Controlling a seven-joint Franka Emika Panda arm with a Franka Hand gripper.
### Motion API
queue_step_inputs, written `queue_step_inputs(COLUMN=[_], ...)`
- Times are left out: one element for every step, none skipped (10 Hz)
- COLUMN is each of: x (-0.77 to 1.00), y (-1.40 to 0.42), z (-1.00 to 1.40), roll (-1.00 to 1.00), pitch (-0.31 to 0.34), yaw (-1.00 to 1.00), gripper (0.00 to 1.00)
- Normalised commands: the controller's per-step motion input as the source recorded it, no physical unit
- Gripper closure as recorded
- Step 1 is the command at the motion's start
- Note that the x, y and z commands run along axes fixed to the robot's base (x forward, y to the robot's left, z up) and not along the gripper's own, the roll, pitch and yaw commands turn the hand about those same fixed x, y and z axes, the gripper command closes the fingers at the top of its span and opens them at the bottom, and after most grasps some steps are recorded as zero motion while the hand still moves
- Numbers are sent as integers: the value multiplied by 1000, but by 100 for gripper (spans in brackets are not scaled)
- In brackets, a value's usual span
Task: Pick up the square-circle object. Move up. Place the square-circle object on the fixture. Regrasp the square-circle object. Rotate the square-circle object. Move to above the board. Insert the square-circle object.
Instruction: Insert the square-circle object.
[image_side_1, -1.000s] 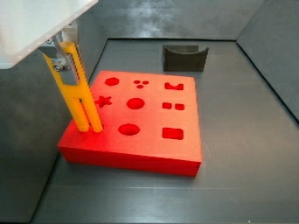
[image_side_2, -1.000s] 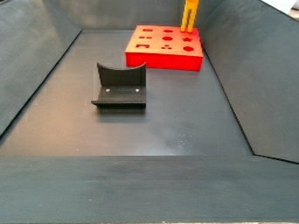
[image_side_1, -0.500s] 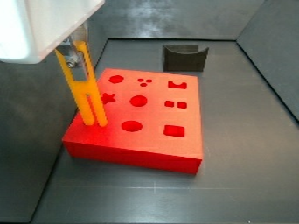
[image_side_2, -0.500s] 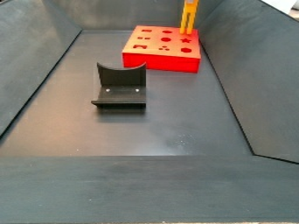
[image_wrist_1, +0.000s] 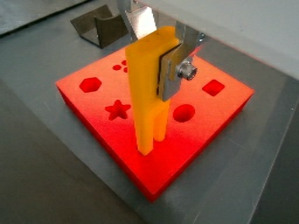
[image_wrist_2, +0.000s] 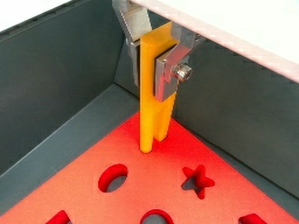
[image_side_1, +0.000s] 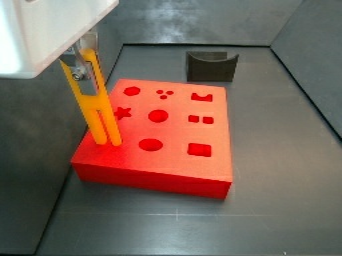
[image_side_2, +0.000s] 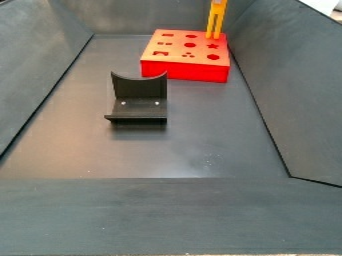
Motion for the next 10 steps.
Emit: queue_step_inputs(x=[446, 423, 409, 500, 566, 431, 297, 209, 191, 206], y=[0, 0, -26, -189, -160, -100, -117, -146, -169, -163], z=[-537, -526, -637, -857, -974, -1000, -1000, -1000, -1000, -1000], roll=[400, 399, 337, 244, 176, 119, 46, 29, 10, 14], pitch=[0, 0, 0, 0, 0, 0, 0, 0, 0, 0], yaw=[-51, -14, 0, -111, -149, -174, -237, -220, -203, -203], gripper=[100, 100, 100, 100, 100, 100, 100, 100, 100, 100])
